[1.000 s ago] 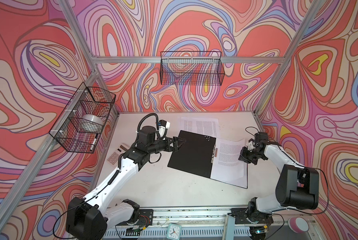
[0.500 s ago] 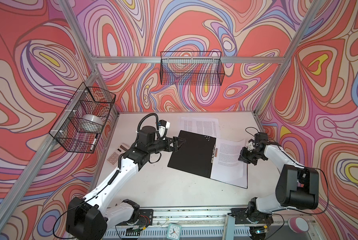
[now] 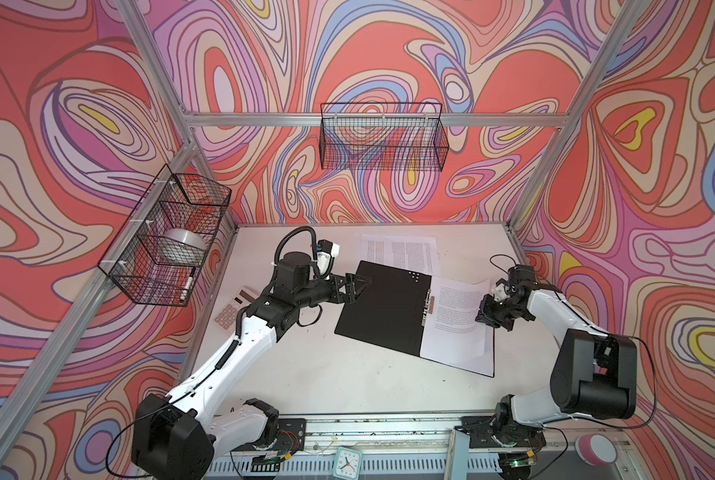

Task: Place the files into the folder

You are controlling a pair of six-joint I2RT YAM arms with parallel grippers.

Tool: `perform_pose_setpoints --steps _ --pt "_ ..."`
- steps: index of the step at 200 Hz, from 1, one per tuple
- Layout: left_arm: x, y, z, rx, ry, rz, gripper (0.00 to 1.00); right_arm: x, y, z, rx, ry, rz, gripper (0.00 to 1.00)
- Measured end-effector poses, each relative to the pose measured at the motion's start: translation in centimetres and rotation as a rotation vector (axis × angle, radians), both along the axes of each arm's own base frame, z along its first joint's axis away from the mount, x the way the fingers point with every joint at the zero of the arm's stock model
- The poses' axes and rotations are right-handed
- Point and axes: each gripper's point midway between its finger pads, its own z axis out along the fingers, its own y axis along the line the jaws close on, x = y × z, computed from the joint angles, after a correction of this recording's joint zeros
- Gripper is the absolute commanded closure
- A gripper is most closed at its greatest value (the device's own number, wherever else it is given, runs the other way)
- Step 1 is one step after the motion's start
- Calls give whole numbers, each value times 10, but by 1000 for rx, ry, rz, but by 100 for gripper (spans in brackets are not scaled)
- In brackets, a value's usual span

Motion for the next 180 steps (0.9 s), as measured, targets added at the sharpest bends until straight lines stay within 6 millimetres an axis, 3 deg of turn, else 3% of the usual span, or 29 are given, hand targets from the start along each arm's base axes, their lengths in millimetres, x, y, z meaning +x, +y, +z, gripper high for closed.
perform_pose_setpoints --steps 137,180 --pt "0 0 0 0 0 0 0 -4 -1 -2 -6 17 0 100" --pt "0 0 0 0 0 0 0 -5 0 -10 -1 46 9 100"
